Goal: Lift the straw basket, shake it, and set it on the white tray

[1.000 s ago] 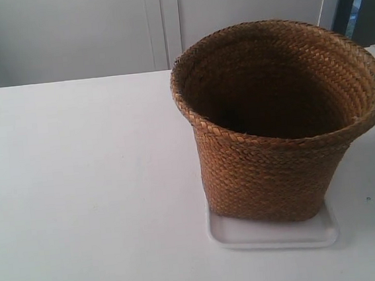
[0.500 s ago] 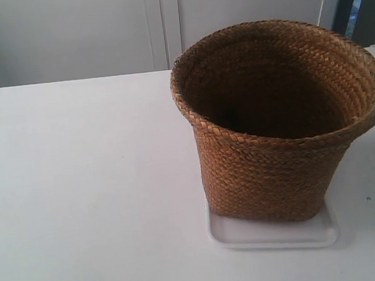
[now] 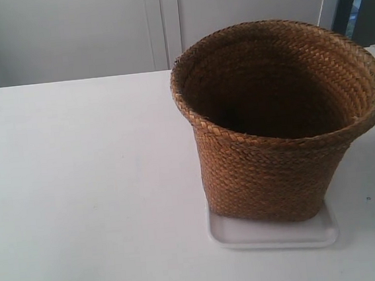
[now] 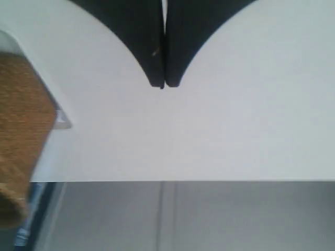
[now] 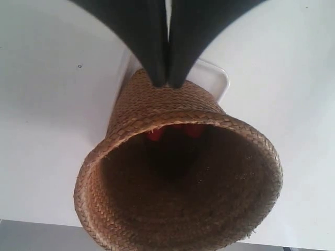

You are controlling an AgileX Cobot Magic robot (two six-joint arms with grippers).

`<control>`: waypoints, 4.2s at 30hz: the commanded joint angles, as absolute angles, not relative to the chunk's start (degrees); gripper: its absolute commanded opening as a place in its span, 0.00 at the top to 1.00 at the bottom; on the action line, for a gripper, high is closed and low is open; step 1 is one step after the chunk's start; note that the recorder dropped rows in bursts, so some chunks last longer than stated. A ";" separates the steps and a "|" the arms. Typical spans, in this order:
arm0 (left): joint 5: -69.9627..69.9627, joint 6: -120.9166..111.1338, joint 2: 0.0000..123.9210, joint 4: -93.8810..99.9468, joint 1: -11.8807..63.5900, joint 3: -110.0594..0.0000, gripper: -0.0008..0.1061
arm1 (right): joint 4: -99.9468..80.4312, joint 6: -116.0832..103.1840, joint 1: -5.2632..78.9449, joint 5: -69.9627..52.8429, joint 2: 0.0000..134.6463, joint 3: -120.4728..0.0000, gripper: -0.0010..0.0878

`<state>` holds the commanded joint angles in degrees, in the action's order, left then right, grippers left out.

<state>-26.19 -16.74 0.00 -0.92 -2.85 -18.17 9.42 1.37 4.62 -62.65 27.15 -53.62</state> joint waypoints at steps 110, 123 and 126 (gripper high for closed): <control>-8.59 -16.09 0.00 4.39 -2.85 0.00 0.99 | 5.16 7.52 1.46 -25.69 5.62 -21.84 0.99; -8.59 -16.09 0.00 4.39 -2.85 0.00 0.99 | 5.57 7.63 1.19 -11.00 0.00 0.00 0.99; -8.59 -16.09 0.00 4.39 -2.85 0.00 0.99 | 5.57 7.63 1.19 -15.48 0.00 0.00 0.99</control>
<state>-8.59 -16.09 0.00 4.39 -2.85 0.00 5.57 7.63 1.19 -15.48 0.00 0.00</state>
